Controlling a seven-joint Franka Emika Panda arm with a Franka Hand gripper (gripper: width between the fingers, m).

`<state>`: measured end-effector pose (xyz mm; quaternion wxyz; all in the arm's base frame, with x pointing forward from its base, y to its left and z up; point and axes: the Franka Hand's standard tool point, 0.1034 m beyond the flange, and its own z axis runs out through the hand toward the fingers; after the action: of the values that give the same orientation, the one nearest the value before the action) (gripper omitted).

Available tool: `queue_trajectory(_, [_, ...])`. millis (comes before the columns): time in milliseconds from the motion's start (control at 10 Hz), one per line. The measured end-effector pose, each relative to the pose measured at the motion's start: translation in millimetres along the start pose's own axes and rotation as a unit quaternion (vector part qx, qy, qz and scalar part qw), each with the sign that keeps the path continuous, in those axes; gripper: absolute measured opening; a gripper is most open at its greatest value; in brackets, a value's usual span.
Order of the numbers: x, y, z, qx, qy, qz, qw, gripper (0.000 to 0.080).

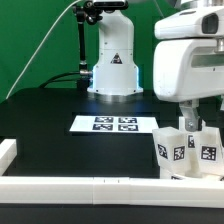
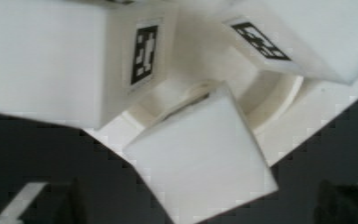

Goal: Assemble stool

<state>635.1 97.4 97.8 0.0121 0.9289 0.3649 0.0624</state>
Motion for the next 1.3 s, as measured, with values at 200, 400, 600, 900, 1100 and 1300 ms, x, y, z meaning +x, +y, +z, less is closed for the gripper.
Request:
queue_trajectory(200, [0.6,1.1,5.2,-0.002,-0.005,-0.057,0.998,0.0649])
queue_trajectory(400, [-0.4,2.5,5.4,-0.003,-0.005,-0.040,0.999,0.0649])
queue_trajectory(600, [1.7,-3.0,9.3,0.002,-0.010,-0.042,0.999,0.0649])
queue_trajectory(900, [9.2,-6.0,10.8,0.006,-0.013,-0.037,0.999,0.0649])
queue_trajectory(1100, [5.8,-3.9,13.1,0.005,-0.014,-0.034,0.999,0.0649])
queue_trajectory(1300, [5.4,-3.3,13.7,0.003,-0.012,-0.034,0.999,0.0397])
